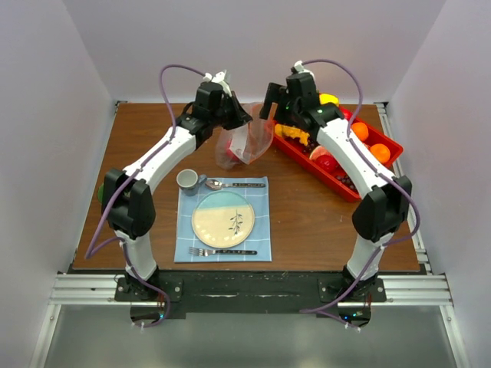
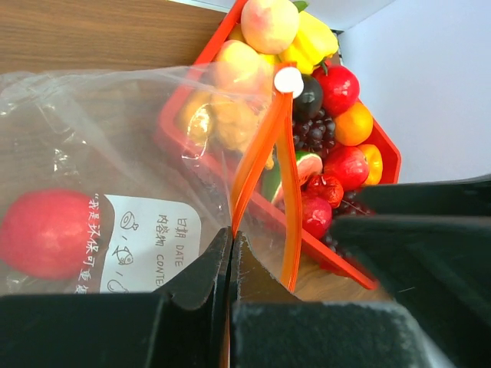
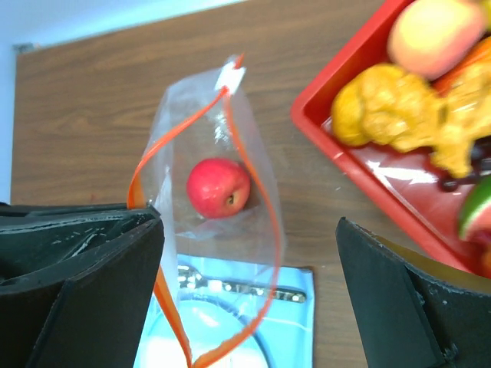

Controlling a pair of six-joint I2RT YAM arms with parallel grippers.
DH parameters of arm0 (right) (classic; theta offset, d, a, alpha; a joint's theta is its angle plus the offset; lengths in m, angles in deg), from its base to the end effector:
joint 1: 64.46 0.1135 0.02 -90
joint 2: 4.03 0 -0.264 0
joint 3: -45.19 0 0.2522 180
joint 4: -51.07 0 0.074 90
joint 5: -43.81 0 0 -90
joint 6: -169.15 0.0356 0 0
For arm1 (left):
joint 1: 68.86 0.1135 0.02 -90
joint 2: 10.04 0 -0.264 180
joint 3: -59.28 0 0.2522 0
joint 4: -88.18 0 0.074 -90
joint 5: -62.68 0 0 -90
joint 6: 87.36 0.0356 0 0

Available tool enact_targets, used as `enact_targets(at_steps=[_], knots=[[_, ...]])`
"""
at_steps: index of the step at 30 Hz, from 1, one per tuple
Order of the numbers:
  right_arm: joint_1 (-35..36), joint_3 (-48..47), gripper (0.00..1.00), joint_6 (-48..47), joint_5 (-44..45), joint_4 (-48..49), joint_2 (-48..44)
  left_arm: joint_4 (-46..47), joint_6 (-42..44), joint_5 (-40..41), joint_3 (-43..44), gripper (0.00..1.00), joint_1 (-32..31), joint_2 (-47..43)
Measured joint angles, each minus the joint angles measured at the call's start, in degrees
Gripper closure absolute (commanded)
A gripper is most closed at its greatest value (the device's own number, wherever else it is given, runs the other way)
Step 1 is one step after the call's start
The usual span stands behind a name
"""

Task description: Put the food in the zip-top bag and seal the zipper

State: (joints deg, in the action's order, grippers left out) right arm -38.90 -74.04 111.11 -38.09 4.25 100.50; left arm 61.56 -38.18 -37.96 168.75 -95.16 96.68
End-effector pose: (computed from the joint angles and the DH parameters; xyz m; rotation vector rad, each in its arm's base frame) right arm 0.3835 0.1779 0.3750 0.2046 2.1475 0.4397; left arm 0.3983 -0.2042 0.3343 -0.1392 2.1007 -0.9194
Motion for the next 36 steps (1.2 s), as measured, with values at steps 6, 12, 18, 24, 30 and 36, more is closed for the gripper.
enact_targets(at_steps=[6, 12, 18, 24, 30, 36], knots=[[-5.77, -0.02, 0.01, -2.05, 5.09, -2.01, -2.8, -0.22, 0.15, 0.02, 0.0, 1.0, 0.42, 0.0], [-8.81, 6.49, 0.01, -3.15, 13.11, -5.31, -4.63, -0.48, 1.03, -0.02, 0.0, 1.0, 0.44, 0.0], [-10.16, 18.05, 0.01, -2.84, 15.26, -6.27, -5.66, -0.5, 1.31, -0.37, 0.02, 1.0, 0.44, 0.02], [-12.76, 23.78, 0.01, -2.19, 15.21, -5.03, -5.49, -0.5, 1.44, -0.74, 0.02, 1.0, 0.44, 0.04], [-15.78, 27.34, 0.01, -1.86, 13.14, -0.94, -5.01, -0.5, 1.44, -1.18, 0.02, 1.0, 0.44, 0.13], [-17.4, 29.44, 0.01, -0.96, 10.29, 3.87, -1.86, -0.5, 1.44, -1.57, 0.09, 1.0, 0.44, 0.37]])
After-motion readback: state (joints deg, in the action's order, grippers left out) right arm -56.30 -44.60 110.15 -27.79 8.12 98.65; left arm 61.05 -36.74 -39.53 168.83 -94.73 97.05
